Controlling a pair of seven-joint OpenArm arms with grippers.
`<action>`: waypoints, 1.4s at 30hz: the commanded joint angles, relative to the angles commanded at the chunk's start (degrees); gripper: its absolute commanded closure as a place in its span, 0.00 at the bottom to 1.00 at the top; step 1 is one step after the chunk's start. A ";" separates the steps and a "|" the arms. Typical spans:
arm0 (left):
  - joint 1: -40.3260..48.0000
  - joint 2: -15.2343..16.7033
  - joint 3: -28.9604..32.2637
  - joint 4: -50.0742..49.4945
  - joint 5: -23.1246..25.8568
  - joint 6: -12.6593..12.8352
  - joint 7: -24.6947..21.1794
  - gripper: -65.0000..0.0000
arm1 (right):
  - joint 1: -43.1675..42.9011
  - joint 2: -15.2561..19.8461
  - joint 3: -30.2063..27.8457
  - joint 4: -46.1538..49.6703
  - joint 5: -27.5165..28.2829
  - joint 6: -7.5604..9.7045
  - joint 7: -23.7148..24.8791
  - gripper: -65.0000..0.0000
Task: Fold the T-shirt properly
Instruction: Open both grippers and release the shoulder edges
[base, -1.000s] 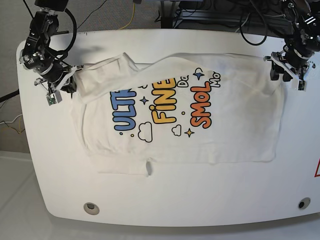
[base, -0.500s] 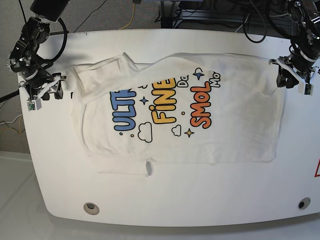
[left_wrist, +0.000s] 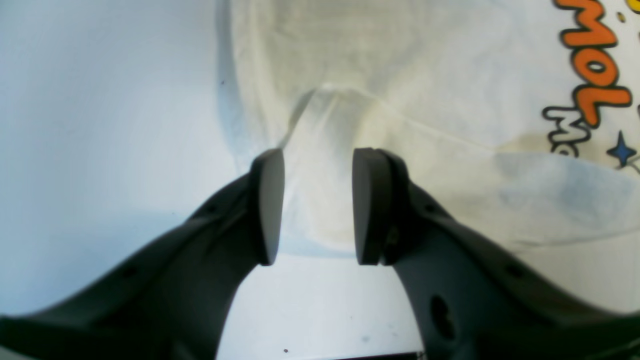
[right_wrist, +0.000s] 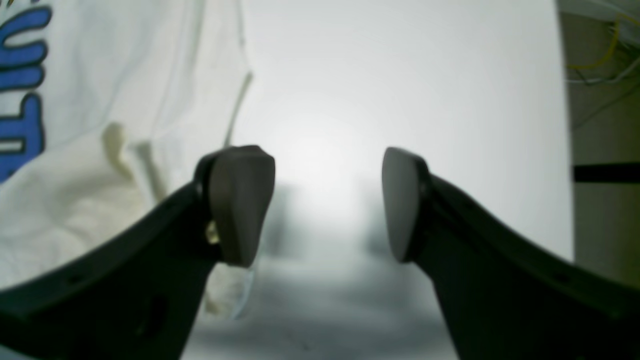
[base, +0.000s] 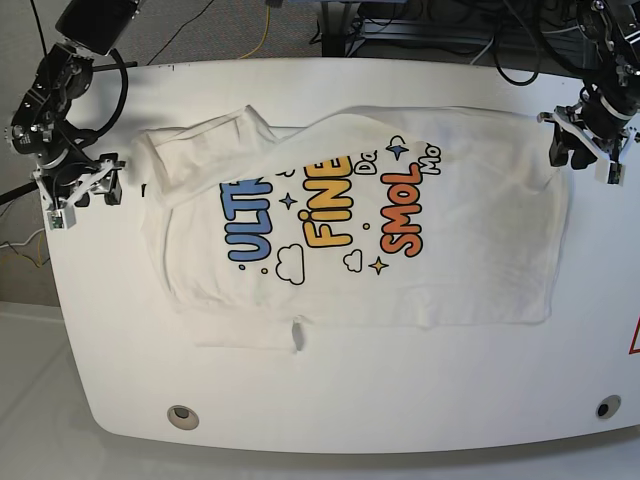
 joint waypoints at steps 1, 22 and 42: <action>0.04 -0.03 0.01 0.03 0.11 0.02 -0.52 0.61 | 0.01 -0.01 -0.01 -0.08 0.02 0.00 0.03 0.45; -7.74 1.87 0.58 -8.24 1.55 0.96 -4.93 0.61 | 9.05 -0.47 -0.06 -14.59 -0.82 0.99 7.23 0.56; -6.54 1.51 1.56 -6.42 1.34 1.34 -3.17 0.66 | 12.06 -2.77 -3.51 -23.15 -0.82 3.73 9.21 0.54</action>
